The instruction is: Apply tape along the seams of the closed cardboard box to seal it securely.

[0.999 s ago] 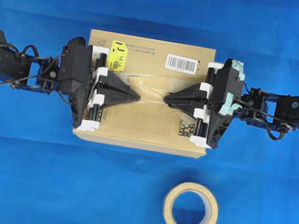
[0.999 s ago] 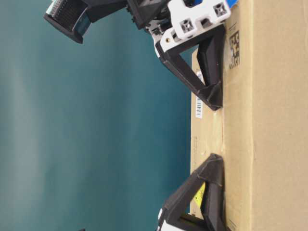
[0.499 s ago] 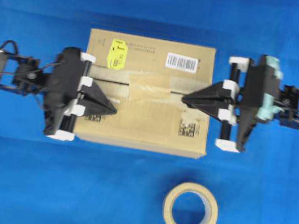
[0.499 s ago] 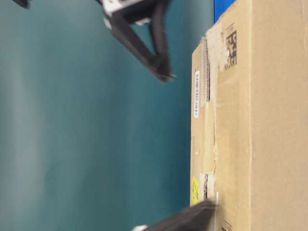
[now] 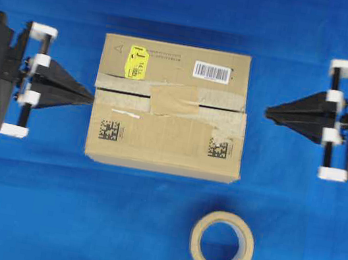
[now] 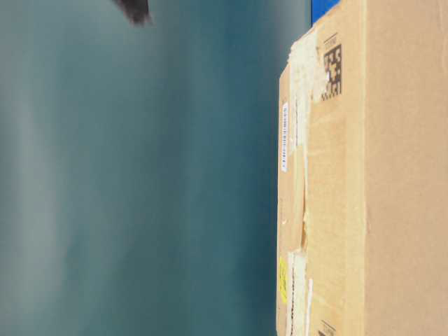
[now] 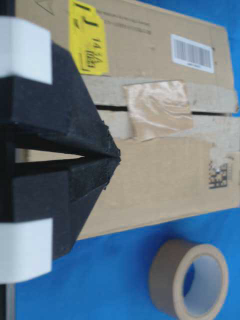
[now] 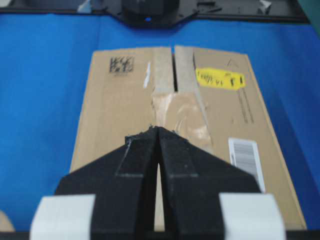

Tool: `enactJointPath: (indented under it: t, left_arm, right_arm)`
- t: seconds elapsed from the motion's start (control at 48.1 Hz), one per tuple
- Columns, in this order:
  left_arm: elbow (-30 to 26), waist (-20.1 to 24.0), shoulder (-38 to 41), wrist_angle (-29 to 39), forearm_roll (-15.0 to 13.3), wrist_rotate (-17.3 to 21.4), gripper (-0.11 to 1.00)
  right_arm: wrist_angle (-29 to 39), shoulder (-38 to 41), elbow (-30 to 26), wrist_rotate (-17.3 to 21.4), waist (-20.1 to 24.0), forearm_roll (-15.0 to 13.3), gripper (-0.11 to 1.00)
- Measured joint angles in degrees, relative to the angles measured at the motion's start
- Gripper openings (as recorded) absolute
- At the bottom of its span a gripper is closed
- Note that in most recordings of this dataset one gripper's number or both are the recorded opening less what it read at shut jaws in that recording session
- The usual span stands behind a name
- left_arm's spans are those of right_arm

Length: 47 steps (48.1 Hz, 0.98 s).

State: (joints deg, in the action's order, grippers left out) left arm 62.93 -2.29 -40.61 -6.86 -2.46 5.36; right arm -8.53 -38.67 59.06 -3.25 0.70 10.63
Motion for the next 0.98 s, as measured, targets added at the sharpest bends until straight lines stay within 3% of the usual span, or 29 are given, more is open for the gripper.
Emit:
enactJointPath:
  t: [0.187,0.52,0.978]
  left_arm:
    - [4.39,0.00,-6.15,0.79,0.09,-0.26,-0.01]
    - [10.99,0.00,-13.01,2.11,0.00,-1.05,-0.01]
    - [13.97,0.00,-13.97,2.64,0.00,-2.90,-0.01]
  right_arm:
    - [3.87,-5.98,4.04,0.00,0.00,0.00,-0.01]
    - [4.48,-10.99,11.60,0.09,0.00,0.00,-0.01]
    - [3.96,-10.81,13.89,0.70,-0.18,0.35,-0.01]
